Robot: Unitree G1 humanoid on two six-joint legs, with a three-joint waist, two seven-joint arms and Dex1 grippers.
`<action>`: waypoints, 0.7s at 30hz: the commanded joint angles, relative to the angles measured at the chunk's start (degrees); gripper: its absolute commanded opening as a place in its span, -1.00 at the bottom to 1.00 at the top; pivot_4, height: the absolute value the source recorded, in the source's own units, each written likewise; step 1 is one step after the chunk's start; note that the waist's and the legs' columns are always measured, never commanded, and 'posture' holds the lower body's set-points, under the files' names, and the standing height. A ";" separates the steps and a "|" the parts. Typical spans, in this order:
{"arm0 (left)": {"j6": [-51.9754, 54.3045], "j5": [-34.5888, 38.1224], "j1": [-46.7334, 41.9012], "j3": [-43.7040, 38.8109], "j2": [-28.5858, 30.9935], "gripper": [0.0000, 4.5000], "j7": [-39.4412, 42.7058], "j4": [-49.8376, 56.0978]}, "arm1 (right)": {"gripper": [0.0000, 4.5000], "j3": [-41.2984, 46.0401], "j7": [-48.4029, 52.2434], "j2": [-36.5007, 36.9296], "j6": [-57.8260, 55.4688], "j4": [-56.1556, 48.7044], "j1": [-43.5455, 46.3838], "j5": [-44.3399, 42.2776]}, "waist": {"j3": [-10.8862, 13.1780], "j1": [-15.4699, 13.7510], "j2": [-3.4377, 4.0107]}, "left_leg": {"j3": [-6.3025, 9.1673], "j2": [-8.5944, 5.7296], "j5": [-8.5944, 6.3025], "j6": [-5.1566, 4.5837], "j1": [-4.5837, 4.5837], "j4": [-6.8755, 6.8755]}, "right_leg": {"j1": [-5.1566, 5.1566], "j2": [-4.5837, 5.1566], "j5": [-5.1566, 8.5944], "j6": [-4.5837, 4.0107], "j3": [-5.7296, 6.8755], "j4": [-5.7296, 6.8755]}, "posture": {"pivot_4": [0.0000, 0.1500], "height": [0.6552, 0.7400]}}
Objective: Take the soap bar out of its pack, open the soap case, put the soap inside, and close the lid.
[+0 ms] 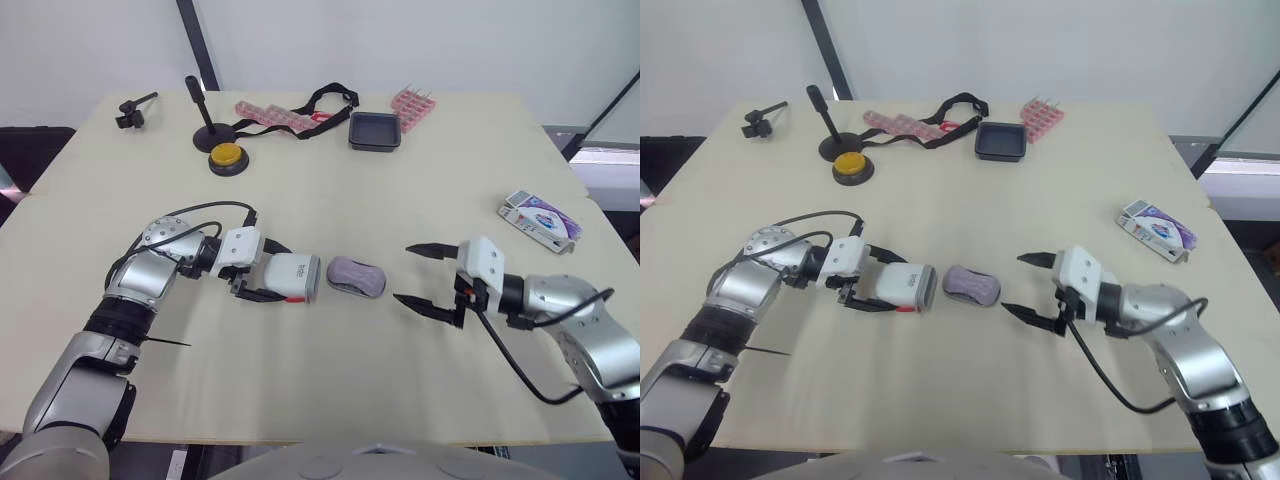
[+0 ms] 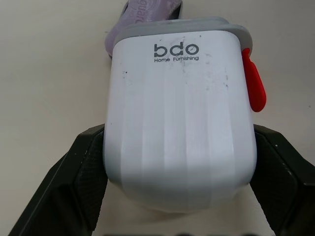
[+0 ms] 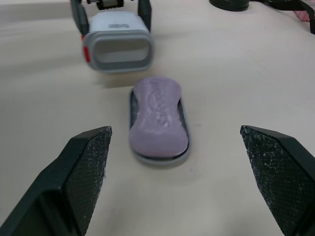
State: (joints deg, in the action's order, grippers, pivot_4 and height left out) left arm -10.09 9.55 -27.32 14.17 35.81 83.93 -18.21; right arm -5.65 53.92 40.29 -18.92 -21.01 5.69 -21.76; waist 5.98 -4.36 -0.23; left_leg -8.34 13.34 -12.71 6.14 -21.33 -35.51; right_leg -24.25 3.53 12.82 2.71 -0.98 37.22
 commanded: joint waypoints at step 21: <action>3.35 1.60 2.95 -1.67 1.20 0.54 -2.84 6.39 | 1.00 -20.21 -7.64 -7.10 -31.54 -0.71 24.60 5.80 | 0.03 -0.21 0.03 | -0.03 0.00 0.44 0.77 0.17 0.57 | -0.03 -0.13 -0.06 0.10 0.00 -0.10 | 1.00 0.74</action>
State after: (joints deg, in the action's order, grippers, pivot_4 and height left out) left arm -6.76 9.73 -24.45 14.10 36.18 81.20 -13.41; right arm -26.03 46.52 33.25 -50.31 -21.12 29.01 -16.96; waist 6.01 -4.57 -0.20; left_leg -8.37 13.33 -12.26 6.92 -21.16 -34.94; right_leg -24.28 3.39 12.76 2.80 -0.98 37.13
